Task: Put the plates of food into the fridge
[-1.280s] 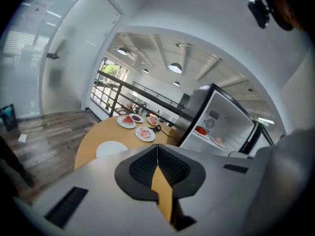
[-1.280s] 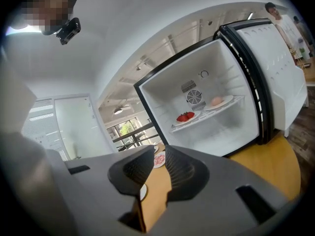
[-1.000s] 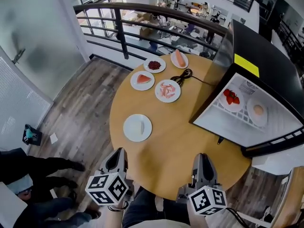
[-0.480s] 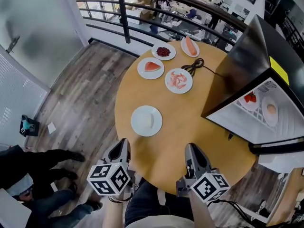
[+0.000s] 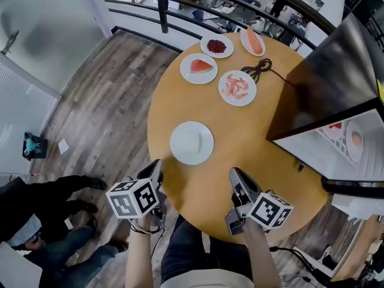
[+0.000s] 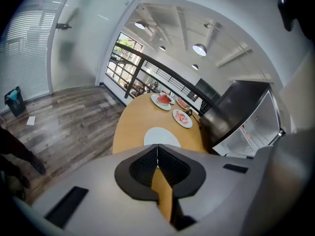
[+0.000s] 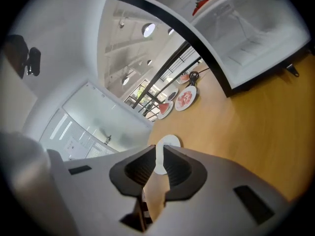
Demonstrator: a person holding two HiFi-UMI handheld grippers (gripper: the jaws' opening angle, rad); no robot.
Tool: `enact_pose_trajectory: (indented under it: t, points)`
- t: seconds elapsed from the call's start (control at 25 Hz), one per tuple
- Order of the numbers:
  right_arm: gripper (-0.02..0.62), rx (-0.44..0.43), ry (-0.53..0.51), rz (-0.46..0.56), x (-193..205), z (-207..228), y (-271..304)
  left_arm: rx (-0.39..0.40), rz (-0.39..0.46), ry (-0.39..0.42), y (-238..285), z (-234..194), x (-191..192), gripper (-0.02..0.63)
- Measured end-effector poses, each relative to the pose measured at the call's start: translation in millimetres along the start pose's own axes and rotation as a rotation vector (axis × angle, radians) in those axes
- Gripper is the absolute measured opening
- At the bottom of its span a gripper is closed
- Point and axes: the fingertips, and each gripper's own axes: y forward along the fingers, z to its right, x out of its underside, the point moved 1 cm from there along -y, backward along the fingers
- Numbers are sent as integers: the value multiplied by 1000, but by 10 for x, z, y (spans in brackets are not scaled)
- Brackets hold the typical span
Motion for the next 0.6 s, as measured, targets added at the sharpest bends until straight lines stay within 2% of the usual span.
enact_pose_trajectory:
  t: [0.12, 0.28, 0.48, 0.6]
  points:
    - [54, 19, 8, -55, 31, 155, 152, 23, -38, -56, 165, -81, 31, 8]
    - [54, 1, 83, -134, 88, 330, 406, 73, -97, -137, 401, -99, 60, 8]
    - [55, 26, 72, -207, 223, 426, 642, 67, -164, -138, 634, -180, 154, 9]
    - [55, 22, 62, -245, 271, 428, 753, 73, -177, -144, 705, -200, 176, 9]
